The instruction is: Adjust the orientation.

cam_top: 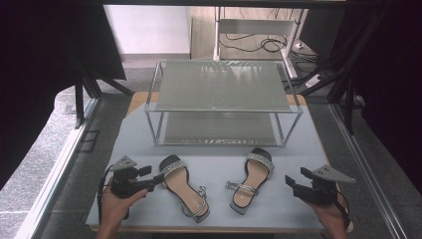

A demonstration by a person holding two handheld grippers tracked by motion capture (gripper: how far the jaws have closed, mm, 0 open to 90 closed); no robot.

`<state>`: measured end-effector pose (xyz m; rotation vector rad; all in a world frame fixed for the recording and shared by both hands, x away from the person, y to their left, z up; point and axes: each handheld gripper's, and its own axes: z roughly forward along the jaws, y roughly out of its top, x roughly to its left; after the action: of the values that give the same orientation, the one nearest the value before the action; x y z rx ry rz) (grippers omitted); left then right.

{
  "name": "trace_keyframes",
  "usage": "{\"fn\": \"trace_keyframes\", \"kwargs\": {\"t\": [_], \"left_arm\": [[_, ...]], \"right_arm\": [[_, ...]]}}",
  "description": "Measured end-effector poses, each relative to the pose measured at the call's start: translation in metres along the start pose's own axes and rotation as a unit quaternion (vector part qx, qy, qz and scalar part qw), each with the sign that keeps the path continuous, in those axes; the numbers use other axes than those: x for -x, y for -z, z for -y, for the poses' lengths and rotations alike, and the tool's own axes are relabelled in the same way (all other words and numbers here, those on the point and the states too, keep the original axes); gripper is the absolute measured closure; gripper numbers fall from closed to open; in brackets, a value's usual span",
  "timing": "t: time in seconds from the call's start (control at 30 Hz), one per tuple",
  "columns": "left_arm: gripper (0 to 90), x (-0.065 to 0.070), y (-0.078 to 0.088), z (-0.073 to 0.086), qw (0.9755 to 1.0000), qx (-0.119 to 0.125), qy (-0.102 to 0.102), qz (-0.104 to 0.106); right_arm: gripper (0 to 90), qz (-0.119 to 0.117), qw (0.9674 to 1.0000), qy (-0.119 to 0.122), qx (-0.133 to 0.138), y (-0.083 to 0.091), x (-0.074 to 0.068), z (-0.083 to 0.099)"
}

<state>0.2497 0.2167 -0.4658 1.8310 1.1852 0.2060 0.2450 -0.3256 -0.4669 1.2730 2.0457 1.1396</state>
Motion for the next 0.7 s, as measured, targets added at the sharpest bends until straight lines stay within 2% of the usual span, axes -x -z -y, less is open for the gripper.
{"fn": "trace_keyframes", "kwargs": {"t": [0.1,0.17,0.23,0.27,0.4,0.43,0.6,0.7], "left_arm": [[34.3,0.001,0.001,0.0,1.0,0.001,-0.001,0.003],[34.3,0.003,0.002,0.0,1.0,0.0,-0.004,0.004],[34.2,0.004,0.002,0.0,1.0,-0.001,-0.006,0.006],[34.2,0.005,0.003,0.0,0.9999,-0.002,-0.008,0.007],[34.2,0.006,0.004,0.003,0.9999,-0.003,-0.009,0.01],[34.1,0.009,0.005,0.004,0.9998,-0.011,-0.014,0.012],[33.8,0.011,0.006,0.004,0.9997,-0.013,-0.015,0.011],[33.8,0.012,0.004,0.002,0.9997,-0.013,-0.015,0.015]], "right_arm": [[38.9,-0.011,0.9999,0.003,-0.006,0.0,-0.001,0.0],[46.8,-0.026,0.9996,0.002,-0.011,0.003,-0.004,-0.001],[49.1,-0.032,0.9994,0.003,-0.013,0.003,-0.005,-0.002],[56.2,-0.045,0.9988,0.009,-0.014,0.005,-0.009,-0.005],[63.1,-0.063,0.9976,0.025,-0.016,0.007,-0.017,-0.011],[66.5,-0.073,0.9964,0.04,-0.014,0.009,-0.025,-0.017],[72.4,-0.101,0.9925,0.069,-0.007,0.01,-0.045,-0.023],[79.5,-0.124,0.989,0.08,-0.004,0.008,-0.059,-0.026]]}}
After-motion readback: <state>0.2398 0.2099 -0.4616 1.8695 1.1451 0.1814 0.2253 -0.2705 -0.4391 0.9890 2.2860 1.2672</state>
